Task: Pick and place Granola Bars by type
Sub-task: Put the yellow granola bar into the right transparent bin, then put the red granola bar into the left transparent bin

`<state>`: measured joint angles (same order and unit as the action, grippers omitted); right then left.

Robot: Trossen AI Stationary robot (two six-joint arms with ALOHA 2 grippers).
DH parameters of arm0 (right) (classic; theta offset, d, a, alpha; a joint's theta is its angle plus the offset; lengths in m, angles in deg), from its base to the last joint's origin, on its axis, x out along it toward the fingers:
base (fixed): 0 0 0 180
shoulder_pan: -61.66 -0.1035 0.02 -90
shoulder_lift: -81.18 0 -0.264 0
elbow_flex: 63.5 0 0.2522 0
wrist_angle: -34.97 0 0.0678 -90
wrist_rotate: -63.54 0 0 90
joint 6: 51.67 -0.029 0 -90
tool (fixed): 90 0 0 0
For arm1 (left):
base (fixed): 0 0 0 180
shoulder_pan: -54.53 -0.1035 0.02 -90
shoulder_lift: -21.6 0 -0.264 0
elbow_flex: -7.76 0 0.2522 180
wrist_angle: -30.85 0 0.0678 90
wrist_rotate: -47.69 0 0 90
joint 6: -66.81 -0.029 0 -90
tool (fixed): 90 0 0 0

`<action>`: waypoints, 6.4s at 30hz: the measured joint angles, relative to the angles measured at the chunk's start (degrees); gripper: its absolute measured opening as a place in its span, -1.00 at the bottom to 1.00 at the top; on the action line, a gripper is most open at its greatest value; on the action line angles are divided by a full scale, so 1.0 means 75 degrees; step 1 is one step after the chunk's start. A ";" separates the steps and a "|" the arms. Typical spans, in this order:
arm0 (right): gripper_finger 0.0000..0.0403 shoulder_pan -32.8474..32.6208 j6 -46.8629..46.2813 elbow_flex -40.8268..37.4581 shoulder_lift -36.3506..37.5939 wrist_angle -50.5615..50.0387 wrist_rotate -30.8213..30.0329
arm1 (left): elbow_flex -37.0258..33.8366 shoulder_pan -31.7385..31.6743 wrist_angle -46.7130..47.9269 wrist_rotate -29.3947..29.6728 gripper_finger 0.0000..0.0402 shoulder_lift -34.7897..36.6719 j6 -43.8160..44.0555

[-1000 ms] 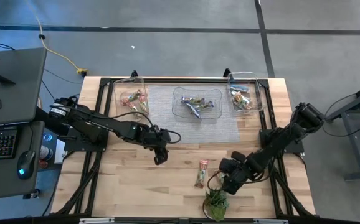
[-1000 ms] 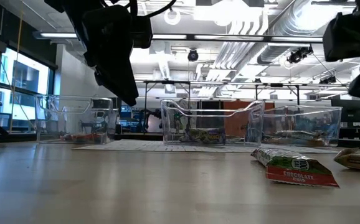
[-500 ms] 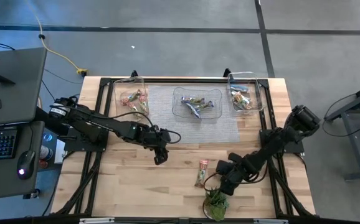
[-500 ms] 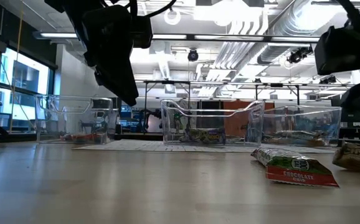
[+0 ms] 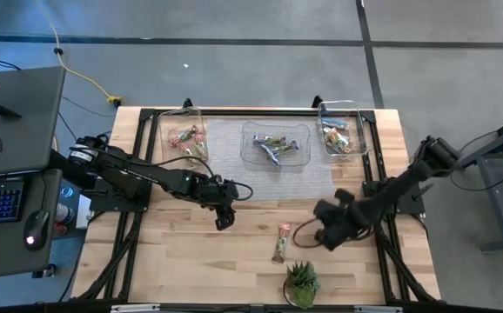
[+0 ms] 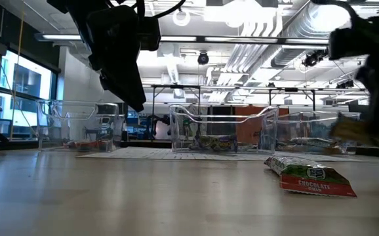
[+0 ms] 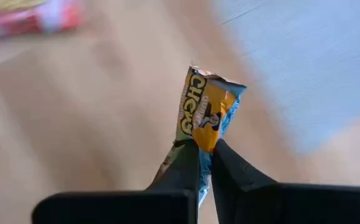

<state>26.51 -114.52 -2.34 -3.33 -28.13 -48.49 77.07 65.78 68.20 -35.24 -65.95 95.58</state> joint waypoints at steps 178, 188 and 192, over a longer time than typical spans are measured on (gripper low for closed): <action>-0.99 0.3371 1.1786 0.1008 -0.0102 0.6196 -0.4777 | 0.1926 -0.0300 -0.0135 -0.2901 -0.43 -0.3386 -0.8538; -0.99 0.3366 1.1780 0.1008 -0.0102 0.6008 -0.4741 | 0.2186 -0.0299 0.2114 0.0197 -0.61 -0.2271 -0.7980; -1.00 0.3366 1.1775 0.1008 -0.0102 0.5921 -0.4751 | 0.2503 -0.0300 0.3753 0.2389 -0.60 -0.1643 -0.7546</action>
<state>51.75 -26.21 5.22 -4.09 16.28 -84.12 95.84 63.53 96.35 -17.32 -78.27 38.98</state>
